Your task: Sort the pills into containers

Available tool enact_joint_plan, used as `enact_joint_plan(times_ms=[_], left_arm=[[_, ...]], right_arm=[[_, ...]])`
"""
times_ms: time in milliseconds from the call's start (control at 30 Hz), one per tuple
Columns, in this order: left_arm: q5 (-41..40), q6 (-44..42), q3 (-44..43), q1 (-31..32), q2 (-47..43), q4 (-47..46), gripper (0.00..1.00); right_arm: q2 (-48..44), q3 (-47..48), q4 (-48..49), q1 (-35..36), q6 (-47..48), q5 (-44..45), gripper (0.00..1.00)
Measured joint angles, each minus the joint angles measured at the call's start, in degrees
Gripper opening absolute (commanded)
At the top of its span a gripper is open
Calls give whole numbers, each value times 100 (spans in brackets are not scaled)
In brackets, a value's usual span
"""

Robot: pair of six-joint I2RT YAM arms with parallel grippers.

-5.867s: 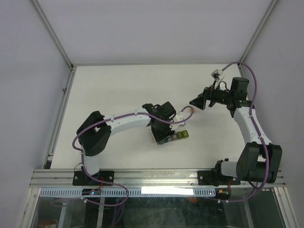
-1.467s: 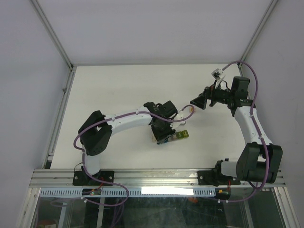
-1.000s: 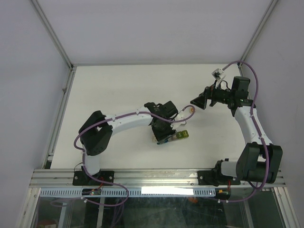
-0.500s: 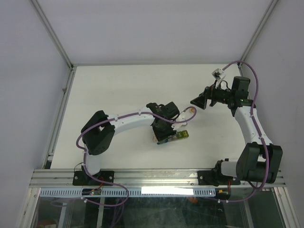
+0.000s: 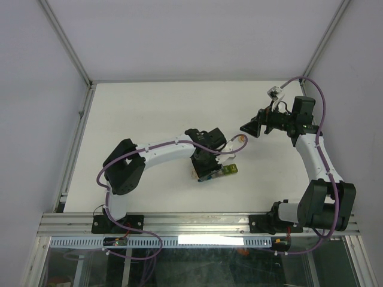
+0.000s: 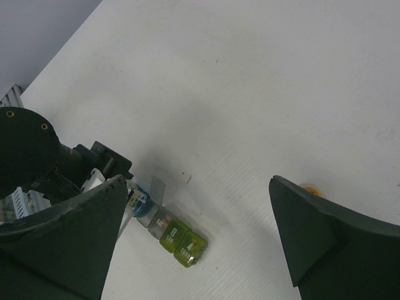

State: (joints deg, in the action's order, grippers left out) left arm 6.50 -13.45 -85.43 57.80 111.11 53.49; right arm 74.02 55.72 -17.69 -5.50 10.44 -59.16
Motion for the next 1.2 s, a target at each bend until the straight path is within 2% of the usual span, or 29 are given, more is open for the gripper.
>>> enact_joint_plan(times_ms=[1200], left_arm=[[-59, 57, -85, 107, 31, 66, 0]], right_arm=[[0, 24, -4, -57, -2, -4, 99]])
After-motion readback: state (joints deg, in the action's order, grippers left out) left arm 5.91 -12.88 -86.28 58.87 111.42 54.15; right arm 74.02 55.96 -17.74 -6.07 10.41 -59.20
